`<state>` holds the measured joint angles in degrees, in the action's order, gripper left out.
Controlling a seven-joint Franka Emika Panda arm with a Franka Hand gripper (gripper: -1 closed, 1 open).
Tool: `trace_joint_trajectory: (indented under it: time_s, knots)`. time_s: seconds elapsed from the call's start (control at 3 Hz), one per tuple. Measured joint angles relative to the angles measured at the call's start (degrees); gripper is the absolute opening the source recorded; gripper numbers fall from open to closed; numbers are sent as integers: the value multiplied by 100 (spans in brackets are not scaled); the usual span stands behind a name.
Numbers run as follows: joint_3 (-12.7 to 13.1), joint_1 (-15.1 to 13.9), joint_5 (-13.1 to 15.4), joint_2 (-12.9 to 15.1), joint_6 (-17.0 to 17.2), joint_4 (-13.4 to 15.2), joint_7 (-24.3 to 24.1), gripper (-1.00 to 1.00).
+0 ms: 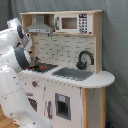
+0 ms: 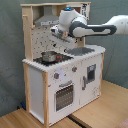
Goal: Play with the kitchen
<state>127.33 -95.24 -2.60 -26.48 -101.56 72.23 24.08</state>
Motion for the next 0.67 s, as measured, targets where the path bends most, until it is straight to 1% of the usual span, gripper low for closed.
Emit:
trace_joint_trajectory:
  time_s: [0.67]
  knots:
    - [566, -678, -143, -271, 247, -524, 601, 100]
